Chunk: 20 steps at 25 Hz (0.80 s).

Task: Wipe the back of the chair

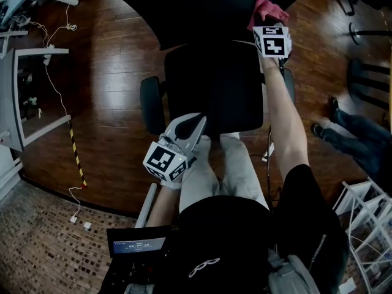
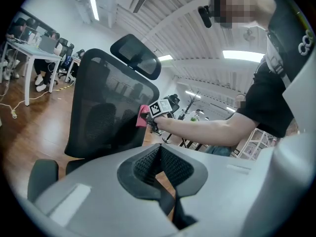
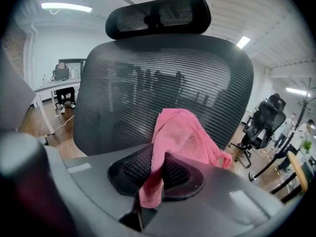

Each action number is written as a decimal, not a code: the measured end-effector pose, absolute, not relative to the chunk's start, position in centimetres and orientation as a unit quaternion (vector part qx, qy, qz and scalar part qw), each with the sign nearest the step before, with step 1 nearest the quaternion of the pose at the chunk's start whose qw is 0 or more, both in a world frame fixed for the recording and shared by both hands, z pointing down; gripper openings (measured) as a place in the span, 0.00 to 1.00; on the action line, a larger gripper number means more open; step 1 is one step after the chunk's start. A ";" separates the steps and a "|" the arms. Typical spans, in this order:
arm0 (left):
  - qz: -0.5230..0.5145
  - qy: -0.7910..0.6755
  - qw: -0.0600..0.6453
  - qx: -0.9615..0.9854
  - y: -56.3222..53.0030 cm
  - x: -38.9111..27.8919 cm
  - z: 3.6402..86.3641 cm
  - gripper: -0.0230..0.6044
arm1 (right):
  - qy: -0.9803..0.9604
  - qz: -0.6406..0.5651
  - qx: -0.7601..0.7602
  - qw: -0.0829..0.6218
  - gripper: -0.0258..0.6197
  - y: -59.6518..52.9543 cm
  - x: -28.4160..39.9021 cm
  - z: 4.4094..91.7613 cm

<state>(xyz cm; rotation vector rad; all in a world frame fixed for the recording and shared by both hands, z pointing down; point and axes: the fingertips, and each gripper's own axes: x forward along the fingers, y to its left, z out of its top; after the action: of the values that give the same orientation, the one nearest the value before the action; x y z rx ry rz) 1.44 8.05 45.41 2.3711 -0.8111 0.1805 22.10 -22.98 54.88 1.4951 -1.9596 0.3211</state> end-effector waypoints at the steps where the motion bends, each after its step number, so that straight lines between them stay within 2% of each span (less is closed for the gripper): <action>1: 0.067 -0.310 0.310 0.896 8.1 1.0 45.4 0.03 | -0.751 0.120 0.563 0.323 0.10 -23.1 20.9 54.9; 20: 0.046 -0.363 0.327 0.871 9.3 -9.2 47.8 0.03 | -0.844 0.069 0.428 0.316 0.10 -21.5 -4.3 56.7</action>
<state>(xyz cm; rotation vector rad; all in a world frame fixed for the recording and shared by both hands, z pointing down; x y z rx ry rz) -9.17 9.35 47.85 2.2829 -0.9514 0.1216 -4.25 -21.50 56.66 1.1279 -2.2209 0.1830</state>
